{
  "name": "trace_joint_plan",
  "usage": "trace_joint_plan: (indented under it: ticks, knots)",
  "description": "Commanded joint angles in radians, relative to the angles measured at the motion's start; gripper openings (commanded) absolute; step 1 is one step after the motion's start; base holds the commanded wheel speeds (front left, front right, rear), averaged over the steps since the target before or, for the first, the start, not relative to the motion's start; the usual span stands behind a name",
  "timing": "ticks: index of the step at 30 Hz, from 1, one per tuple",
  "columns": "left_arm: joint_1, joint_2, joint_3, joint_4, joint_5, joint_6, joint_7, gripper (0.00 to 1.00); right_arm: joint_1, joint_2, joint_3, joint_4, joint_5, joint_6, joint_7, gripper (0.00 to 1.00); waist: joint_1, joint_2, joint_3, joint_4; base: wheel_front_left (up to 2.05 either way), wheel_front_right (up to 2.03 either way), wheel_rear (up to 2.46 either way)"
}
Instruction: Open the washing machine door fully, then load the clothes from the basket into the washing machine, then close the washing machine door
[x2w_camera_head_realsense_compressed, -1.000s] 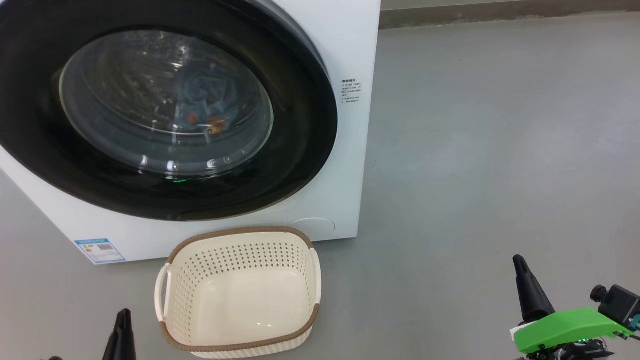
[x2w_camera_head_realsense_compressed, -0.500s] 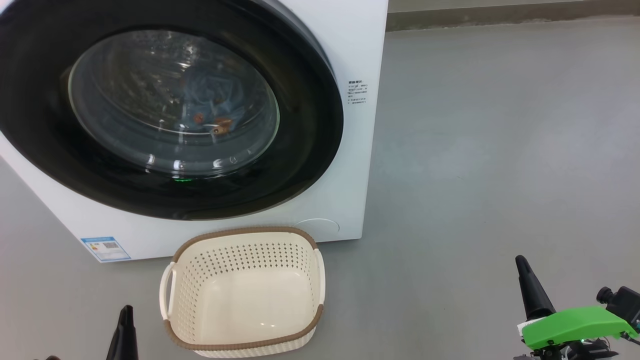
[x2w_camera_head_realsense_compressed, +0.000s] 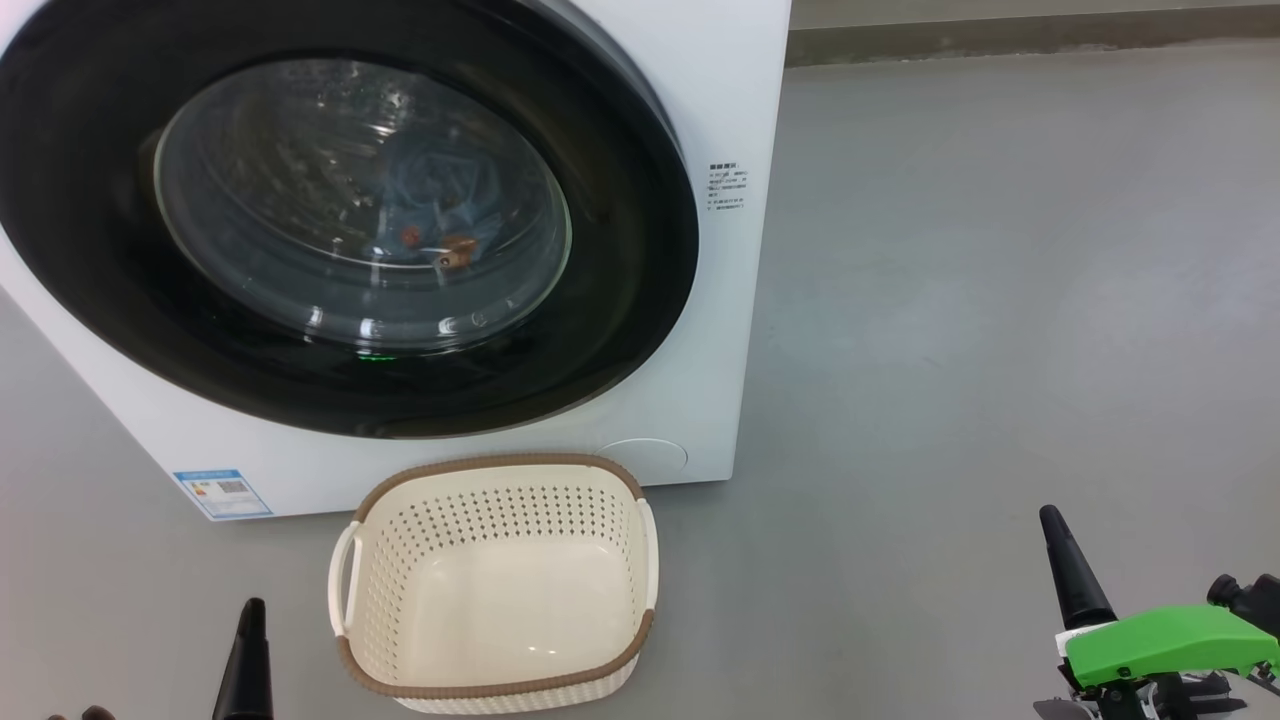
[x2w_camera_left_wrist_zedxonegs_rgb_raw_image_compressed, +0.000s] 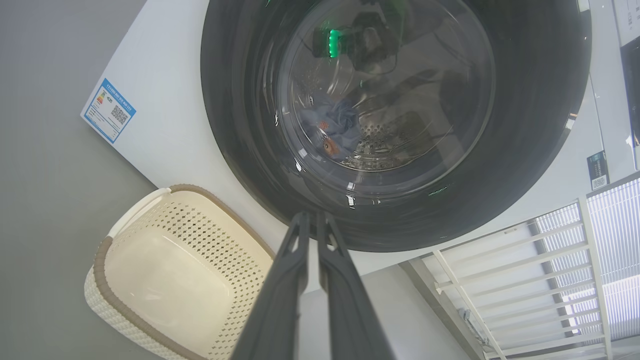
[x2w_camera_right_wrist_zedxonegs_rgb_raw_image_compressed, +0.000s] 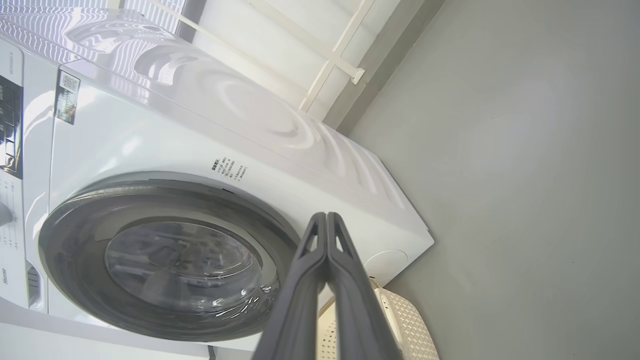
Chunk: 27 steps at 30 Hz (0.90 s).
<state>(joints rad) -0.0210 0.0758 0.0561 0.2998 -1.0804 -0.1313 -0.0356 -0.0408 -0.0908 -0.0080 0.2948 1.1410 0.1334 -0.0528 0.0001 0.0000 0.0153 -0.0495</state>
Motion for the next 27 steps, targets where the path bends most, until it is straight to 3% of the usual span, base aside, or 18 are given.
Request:
trace_joint_plan:
  ticks: [1, 27]
  knots:
    - [-0.045, 0.007, 0.026, -0.031, -0.045, 0.001, 0.013, 0.00, -0.048, -0.004, -0.001, -0.031, 0.051, -0.002, 0.011, 0.00, 0.0000, 0.0000, -0.001, 0.003, 0.00, 0.00, 0.00]
    - [-0.071, -0.010, 0.044, -0.040, -0.303, 0.001, 0.086, 0.00, -0.061, 0.006, -0.039, -0.039, 0.289, -0.002, 0.080, 0.00, 0.0000, 0.0000, -0.008, 0.028, 0.00, 0.00, 0.00]
